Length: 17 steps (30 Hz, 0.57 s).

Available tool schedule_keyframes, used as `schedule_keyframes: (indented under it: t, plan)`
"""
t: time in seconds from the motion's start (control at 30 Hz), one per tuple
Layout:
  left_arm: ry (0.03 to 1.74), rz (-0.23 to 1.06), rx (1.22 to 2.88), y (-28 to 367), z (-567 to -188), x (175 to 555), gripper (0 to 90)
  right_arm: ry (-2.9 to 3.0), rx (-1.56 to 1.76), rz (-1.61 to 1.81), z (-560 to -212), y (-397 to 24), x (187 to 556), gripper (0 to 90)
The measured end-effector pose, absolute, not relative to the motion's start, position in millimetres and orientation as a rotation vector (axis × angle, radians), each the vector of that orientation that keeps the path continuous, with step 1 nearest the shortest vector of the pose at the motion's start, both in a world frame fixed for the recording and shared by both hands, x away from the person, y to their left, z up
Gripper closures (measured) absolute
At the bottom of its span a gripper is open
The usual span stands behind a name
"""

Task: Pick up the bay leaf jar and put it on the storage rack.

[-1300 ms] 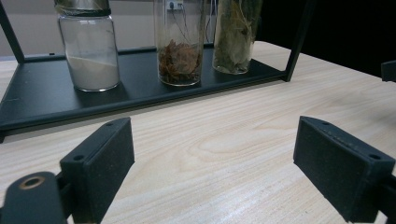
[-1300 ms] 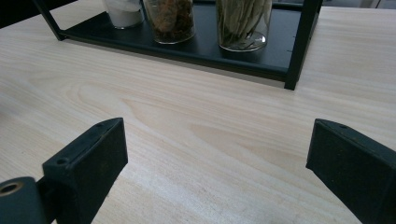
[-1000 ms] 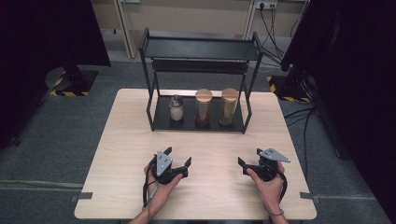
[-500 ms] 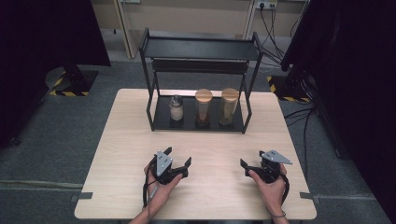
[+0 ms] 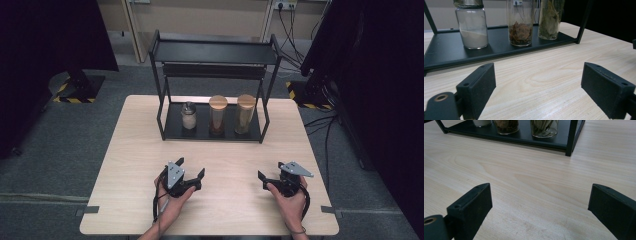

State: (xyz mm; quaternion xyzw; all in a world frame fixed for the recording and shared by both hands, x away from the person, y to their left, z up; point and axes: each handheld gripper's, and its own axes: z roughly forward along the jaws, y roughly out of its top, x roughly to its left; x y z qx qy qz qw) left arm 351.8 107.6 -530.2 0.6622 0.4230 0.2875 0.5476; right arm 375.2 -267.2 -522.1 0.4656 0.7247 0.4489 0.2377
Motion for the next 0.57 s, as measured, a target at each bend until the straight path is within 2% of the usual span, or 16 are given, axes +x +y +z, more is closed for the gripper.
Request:
schedule_keyframes:
  t: [0.57]
  plan:
    - [1.005,0.678,1.574,107.6,-530.1,352.2,12.1,1.986,1.275,1.234,-522.0,-267.7,374.8,5.1]
